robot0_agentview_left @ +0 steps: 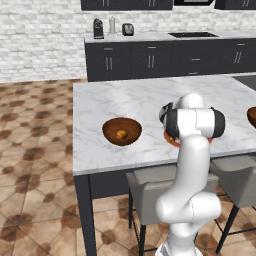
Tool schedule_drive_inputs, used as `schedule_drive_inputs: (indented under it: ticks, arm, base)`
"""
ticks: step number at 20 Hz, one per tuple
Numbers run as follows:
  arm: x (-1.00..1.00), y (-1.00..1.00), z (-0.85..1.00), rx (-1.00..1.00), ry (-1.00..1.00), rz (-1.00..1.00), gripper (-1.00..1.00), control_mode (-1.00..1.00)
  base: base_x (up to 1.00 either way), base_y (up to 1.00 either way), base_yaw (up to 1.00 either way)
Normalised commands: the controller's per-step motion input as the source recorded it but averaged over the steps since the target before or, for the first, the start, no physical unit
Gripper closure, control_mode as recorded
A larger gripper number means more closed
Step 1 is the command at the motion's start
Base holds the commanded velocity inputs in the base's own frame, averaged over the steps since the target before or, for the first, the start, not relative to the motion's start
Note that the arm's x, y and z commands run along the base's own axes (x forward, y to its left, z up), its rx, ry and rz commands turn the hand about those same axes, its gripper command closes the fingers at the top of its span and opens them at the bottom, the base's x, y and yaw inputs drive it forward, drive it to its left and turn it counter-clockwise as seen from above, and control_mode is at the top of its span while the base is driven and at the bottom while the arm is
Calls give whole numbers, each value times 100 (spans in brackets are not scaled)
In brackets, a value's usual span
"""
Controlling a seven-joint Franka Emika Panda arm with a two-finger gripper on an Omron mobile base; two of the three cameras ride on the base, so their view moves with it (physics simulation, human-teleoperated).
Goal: Take the fruits from the plate on the dining counter and place two fruits in each bowl.
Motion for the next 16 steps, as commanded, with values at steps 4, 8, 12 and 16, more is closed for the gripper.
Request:
schedule_drive_inputs:
  ticks: [4, 8, 12, 16]
  arm:
    - [0, 0, 0, 0, 0, -2, 100, -100]
    - [0, 0, 0, 0, 0, 0, 100, -100]
    - [0, 0, 0, 0, -1, 0, 100, -100]
    - [-22, 0, 34, 0, -15, 0, 100, -100]
  base:
    - [0, 0, 0]
    - [0, 0, 0]
    - [0, 0, 0]
    - [0, 0, 0]
